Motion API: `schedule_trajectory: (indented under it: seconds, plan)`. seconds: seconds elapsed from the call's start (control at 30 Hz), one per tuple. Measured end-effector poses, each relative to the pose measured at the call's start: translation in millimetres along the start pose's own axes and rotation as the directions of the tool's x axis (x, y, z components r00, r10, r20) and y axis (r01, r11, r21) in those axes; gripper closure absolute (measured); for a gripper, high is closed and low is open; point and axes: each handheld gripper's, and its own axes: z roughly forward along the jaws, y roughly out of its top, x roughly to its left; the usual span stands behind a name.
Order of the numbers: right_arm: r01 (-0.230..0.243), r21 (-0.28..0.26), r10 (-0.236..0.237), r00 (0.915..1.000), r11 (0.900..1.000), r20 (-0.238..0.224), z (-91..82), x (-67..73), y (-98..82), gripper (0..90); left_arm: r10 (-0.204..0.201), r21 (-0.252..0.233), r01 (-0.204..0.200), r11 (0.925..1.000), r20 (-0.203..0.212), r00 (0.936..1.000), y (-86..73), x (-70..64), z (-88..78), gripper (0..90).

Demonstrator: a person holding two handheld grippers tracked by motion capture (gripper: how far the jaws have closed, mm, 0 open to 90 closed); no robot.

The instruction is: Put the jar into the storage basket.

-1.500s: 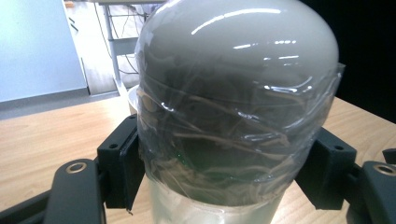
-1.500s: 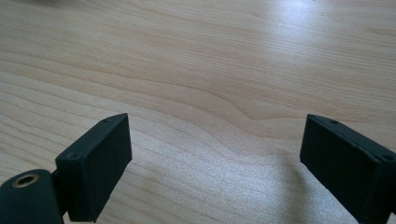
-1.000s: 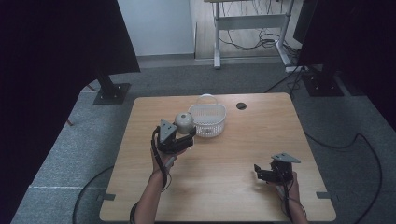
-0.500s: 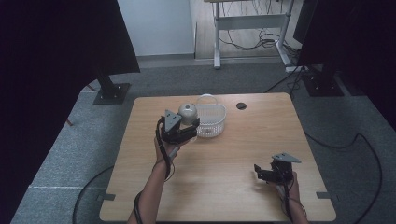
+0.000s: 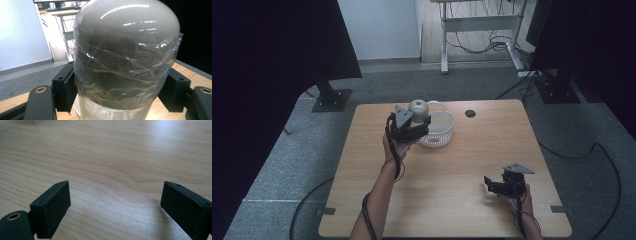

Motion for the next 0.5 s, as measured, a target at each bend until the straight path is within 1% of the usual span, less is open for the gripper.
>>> schedule_trajectory:
  seconds: [0.1,0.17,0.27,0.5]
  plan:
    - [-0.001,-0.001,0.001,1.0000,1.000,-0.001,0.0,-0.2,0.0,8.3,0.000,0.003,0.000,1.0000,-0.001,1.0000,2.4,-0.6,6.7,26.8]
    - [-0.001,0.000,0.001,1.0000,1.000,-0.002,0.0,-0.2,0.0,8.4,0.002,0.004,-0.002,1.0000,-0.001,1.0000,2.8,-0.9,8.2,26.8]
    - [0.000,0.003,0.000,1.0000,1.000,-0.003,0.3,-0.2,0.1,8.4,0.010,0.009,-0.010,0.9999,-0.002,0.9999,4.1,-2.2,15.5,26.8]
    - [-0.001,0.011,0.001,1.0000,1.000,-0.008,0.9,-0.3,0.5,8.3,0.013,0.032,-0.013,0.9994,0.006,0.9999,4.5,-2.8,33.6,26.8]
